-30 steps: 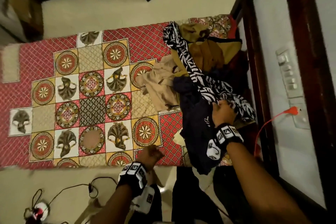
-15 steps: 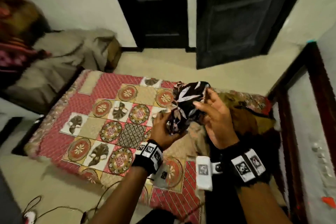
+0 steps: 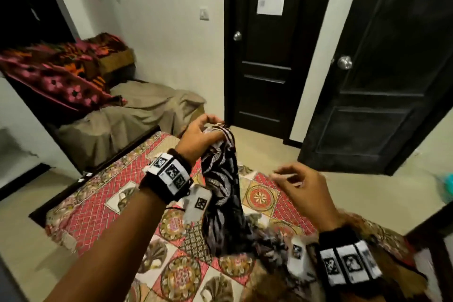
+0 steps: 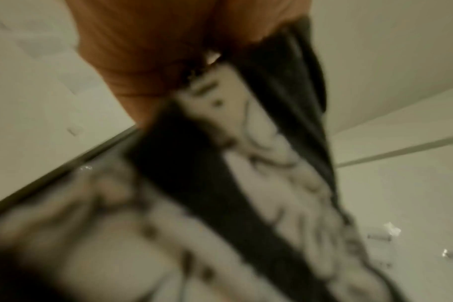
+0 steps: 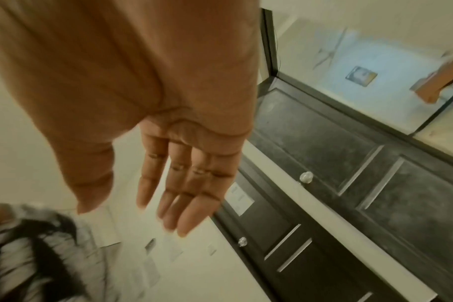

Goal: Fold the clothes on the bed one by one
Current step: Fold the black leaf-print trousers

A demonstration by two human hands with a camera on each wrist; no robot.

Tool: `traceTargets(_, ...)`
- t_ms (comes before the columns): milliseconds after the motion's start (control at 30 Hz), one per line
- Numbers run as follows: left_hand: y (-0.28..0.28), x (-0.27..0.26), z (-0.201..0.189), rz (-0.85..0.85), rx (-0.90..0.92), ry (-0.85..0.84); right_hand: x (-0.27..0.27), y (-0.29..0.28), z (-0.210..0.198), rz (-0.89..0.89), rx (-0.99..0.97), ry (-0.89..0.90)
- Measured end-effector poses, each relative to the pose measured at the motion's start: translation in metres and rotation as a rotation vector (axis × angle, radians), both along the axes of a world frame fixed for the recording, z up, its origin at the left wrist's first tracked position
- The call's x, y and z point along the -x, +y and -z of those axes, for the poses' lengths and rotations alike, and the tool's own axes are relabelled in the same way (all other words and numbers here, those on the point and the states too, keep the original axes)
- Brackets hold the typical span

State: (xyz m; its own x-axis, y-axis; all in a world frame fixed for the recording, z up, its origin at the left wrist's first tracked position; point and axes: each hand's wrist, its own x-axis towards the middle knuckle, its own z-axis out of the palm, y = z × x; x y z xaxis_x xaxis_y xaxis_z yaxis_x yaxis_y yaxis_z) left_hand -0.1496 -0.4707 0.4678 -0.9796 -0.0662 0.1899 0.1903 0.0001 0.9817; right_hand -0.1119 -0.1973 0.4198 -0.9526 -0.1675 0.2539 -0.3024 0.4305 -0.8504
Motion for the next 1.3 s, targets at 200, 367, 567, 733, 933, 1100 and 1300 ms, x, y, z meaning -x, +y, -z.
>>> traceTargets(200, -0.079, -0.004, -0.002, 0.248, -0.103, -0.024, 0.014, -0.157, -0.029, -0.294, 0.154, 0.1)
traceTargets(367, -0.143, -0.011, 0.01, 0.34, -0.148, -0.146, 0.025, -0.221, -0.038, -0.446, 0.181, 0.079)
traceTargets(567, -0.189, -0.031, 0.037, 0.563, -0.244, -0.177, 0.035, -0.252, -0.028, -0.343, 0.231, 0.137)
traceTargets(733, -0.175, -0.046, 0.067, 0.336, -0.001, -0.203, 0.043, -0.249, -0.031, -0.199, 0.211, 0.276)
traceTargets(933, -0.165, -0.07, 0.102, 0.256, 0.168, -0.338, 0.048, -0.206, -0.06, -0.151, 0.412, 0.289)
traceTargets(1100, -0.195, -0.073, 0.088, 0.083, 0.163, -0.247, 0.049, -0.164, -0.071, -0.157, 0.334, 0.302)
traceTargets(1300, -0.226, -0.082, 0.005, -0.218, 0.174, 0.086, 0.054, -0.12, -0.101, -0.212, 0.075, 0.307)
